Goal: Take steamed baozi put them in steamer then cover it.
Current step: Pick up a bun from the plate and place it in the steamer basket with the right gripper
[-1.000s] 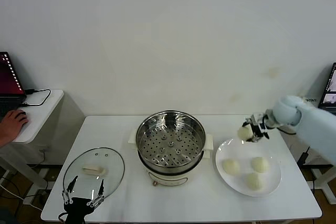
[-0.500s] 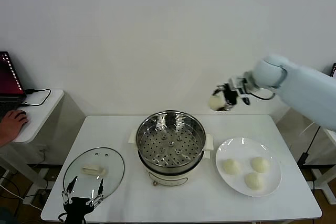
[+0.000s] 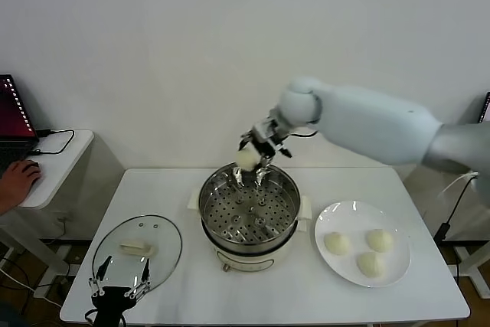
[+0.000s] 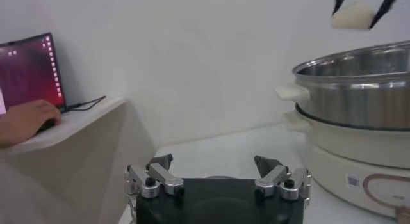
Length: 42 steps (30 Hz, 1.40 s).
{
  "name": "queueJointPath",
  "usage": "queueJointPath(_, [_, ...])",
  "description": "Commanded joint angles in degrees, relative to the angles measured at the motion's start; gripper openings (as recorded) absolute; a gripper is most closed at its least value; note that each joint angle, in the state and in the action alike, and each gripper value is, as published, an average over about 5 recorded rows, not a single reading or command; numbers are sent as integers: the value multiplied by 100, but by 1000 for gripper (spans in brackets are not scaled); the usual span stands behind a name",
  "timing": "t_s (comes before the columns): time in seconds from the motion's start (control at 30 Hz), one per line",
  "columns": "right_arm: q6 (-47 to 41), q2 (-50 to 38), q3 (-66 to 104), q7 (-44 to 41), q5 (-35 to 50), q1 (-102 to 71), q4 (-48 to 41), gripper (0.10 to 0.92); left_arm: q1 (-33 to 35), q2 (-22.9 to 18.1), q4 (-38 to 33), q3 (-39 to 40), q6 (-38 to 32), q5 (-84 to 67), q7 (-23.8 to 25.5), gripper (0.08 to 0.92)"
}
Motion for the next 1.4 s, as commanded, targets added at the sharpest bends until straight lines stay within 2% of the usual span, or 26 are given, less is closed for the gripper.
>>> queueJointPath(0.03, [961,683,-395,49,-1130,-199,-325,662,-3,-28,18,-13,-2,-31,-1,823])
queueJointPath(0.37, [1556,729,-274,146,-2015,-501,-816,662,-6,-71,24,-6,-8,-27,-3,823])
queueJointPath(0.67, [1679,724,-169,165,-2243,-656,-1029,667,-17,-69,12,-5,-6,-18,-1,823])
queueJointPath(0.93, [1605,663,-99,146,-1995,-576,-982,814,-7,-68,-28,-17,-6,-1,-2,823])
queueJointPath(1.03, [1071,493,-136,-91,-1242,-238,-568,822,-5,-70,-42,-12,-4,7,0,823])
queueJointPath(1.17, [-392,-83,-172,-443,30,301,354,823,-11,-65,-80,4,1,11,6,823])
queueJointPath(1.4, [-2466,-1768,-277,-516,1277,949,2096,823,-10,10,-161,-5,-2,1,9,823])
